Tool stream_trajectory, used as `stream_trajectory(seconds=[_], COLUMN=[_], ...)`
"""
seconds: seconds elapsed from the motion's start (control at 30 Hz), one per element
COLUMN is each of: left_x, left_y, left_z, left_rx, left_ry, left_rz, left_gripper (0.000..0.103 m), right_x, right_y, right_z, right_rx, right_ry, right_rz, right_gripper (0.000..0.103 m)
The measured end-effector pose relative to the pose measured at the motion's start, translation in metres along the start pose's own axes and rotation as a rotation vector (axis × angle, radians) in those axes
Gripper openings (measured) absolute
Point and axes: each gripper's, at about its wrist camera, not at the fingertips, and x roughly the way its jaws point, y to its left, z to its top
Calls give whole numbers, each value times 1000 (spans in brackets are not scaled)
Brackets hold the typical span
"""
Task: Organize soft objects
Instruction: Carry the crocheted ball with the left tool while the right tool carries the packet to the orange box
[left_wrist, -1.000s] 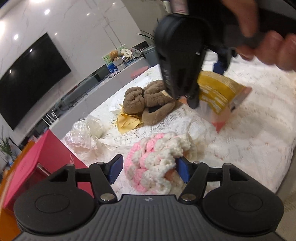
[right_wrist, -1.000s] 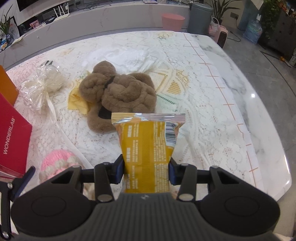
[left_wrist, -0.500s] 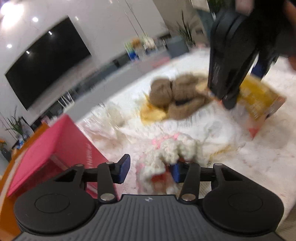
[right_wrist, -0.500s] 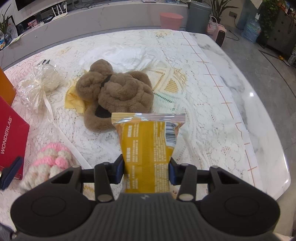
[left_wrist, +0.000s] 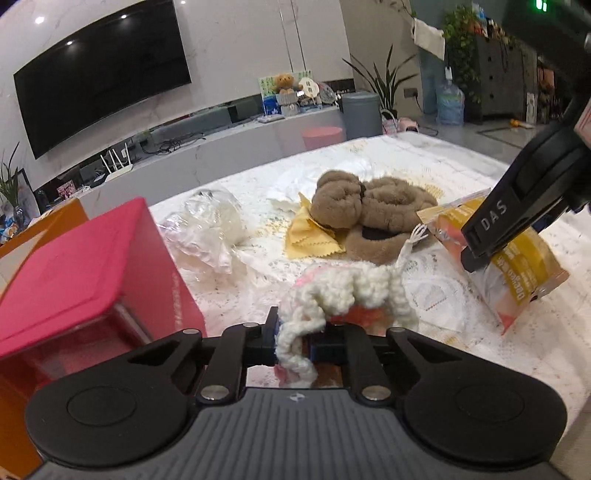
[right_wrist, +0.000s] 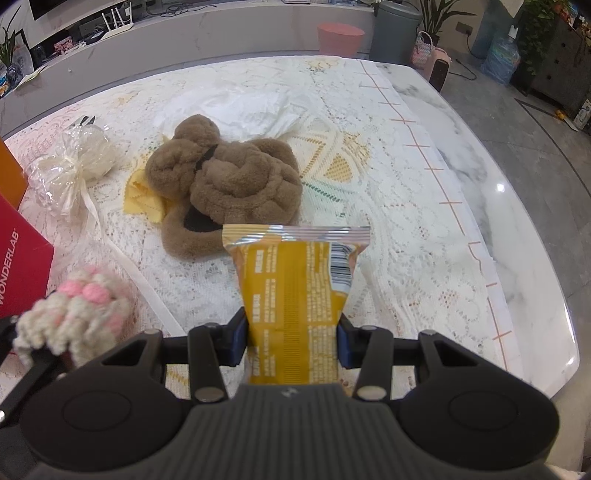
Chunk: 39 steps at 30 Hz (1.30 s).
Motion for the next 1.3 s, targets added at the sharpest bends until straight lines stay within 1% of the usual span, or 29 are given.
stream_trajectory(seconds=[0.2,0.27,0.37,0.47,0.53,0.6,0.73,0.83,0.9,0.93,1.0,1.07,1.13,1.2,1.23,1.27,1.3], left_x=[-21,-26,-33,-37,-38,-39,-43,-40,-34,-31,-27,-23,-19,-11,-7,-3,1], left_y=[11,15,21,32,40,47,60,69,75,78,86,95,109,128,138,147,157], left_z=[11,16,22,30,35,40,52,64,75,80,93,108,123,136,139,141,143], left_rx=[-30,-28,-19,-41,-86,-114,-115,-112,-117,-123,-124,-109,-117,-154,-179,-199,-214], left_ry=[-16,-13,-3,13,36,60,80,104,136,138,137,116,111,112,105,100,107], left_rz=[-48,-66,-69,-96,-135,-153,-158,-172,-185,-188,-183,-171,-160,-143,-117,-76,-37], left_gripper=[15,15,15,15,15,15,15,15,15,15,15,15,15,15,15,15,15], right_x=[-13,-18,-24,-30,-33,-33,-38,-42,-40,-37,-29,-24,-23,-24,-25,-25,-25], right_y=[-7,-12,-18,-19,-16,-9,9,17,16,14,7,3,8,17,22,27,33], right_z=[-1,0,-1,-2,-5,-8,-14,-10,-2,2,10,22,38,57,67,77,87], right_rx=[32,53,86,114,126,129,133,187,257,303,427,491,470,438,428,421,417], right_ry=[-40,-54,-73,-93,-106,-103,-105,-101,-92,-91,-101,-94,-113,-134,-142,-147,-149], right_rz=[5,13,32,34,29,31,36,41,50,53,67,47,20,-21,-35,-38,-29], right_gripper=[45,45,45,45,45,45,45,45,45,45,46,46,45,45,45,45,45])
